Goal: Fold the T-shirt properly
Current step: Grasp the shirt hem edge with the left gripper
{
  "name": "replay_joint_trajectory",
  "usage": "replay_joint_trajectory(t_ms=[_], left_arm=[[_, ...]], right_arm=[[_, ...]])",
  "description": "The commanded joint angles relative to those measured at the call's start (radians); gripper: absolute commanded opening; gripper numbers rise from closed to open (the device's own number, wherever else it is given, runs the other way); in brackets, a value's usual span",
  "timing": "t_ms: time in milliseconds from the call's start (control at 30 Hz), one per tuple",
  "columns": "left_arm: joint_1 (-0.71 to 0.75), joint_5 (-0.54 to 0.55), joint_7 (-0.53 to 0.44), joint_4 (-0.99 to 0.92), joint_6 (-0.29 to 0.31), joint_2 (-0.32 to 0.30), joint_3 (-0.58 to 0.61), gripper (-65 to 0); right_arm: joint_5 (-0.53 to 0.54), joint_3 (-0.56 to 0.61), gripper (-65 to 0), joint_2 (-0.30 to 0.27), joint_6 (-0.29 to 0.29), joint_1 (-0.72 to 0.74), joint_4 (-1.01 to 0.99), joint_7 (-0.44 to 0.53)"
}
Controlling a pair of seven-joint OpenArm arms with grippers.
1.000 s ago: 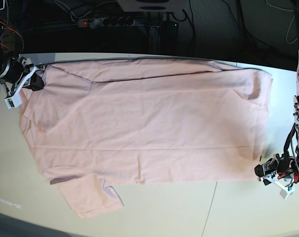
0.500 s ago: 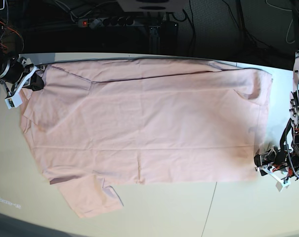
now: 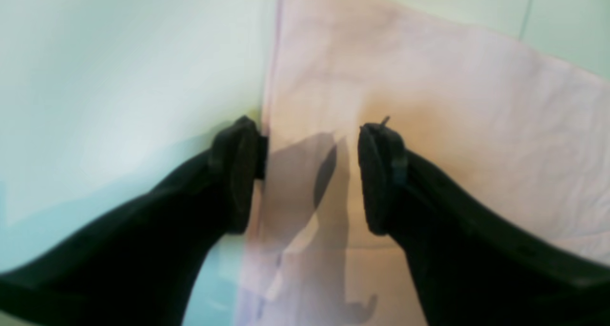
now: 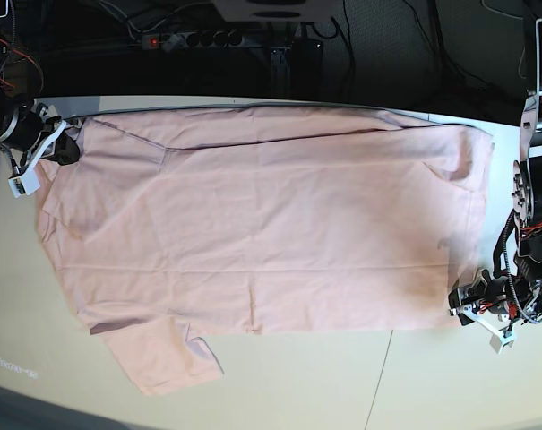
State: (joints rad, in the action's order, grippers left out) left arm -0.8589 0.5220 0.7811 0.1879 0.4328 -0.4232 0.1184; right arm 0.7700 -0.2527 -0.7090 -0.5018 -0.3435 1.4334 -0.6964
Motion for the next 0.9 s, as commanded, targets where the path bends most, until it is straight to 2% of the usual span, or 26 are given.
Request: replay_joint_trajectory(t_ms=[0, 300, 367, 433, 567, 700, 867], left_arm=[[0.008, -0.006, 0.077, -0.008, 0.002, 0.022, 0.002, -27.4], [0.009, -0.003, 0.11, -0.008, 0.04, 0.056, 0.002, -27.5], [0.009, 0.002, 0.111, -0.008, 0.041, 0.058, 0.002, -32.9], [0.008, 0.034, 0.11, -0.008, 0.071, 0.06, 0.002, -43.4], [0.008, 0.112, 0.109, -0.008, 0.196, 0.066, 0.002, -63.5], [0.008, 0.11, 0.072, -0.008, 0.235, 0.064, 0.002, -65.0], [0.005, 0.111, 0.06, -0.008, 0.237, 0.063, 0.002, -65.0]], right_arm=[[0.0, -0.009, -65.0, -0.023, -0.045, 0.002, 0.006, -0.012], [0.001, -0.009, -65.0, -0.023, -0.045, 0.003, 0.006, -0.011], [0.001, -0.009, -65.0, -0.023, -0.045, 0.003, 0.006, -0.012], [0.0, -0.009, -65.0, -0.023, -0.045, 0.003, 0.006, -0.012], [0.001, -0.009, -65.0, -0.023, -0.045, 0.003, 0.006, -0.011], [0.001, -0.009, -65.0, -0.023, -0.045, 0.003, 0.006, -0.011], [0.043, -0.009, -65.0, -0.023, -0.045, 0.021, 0.008, -0.011]])
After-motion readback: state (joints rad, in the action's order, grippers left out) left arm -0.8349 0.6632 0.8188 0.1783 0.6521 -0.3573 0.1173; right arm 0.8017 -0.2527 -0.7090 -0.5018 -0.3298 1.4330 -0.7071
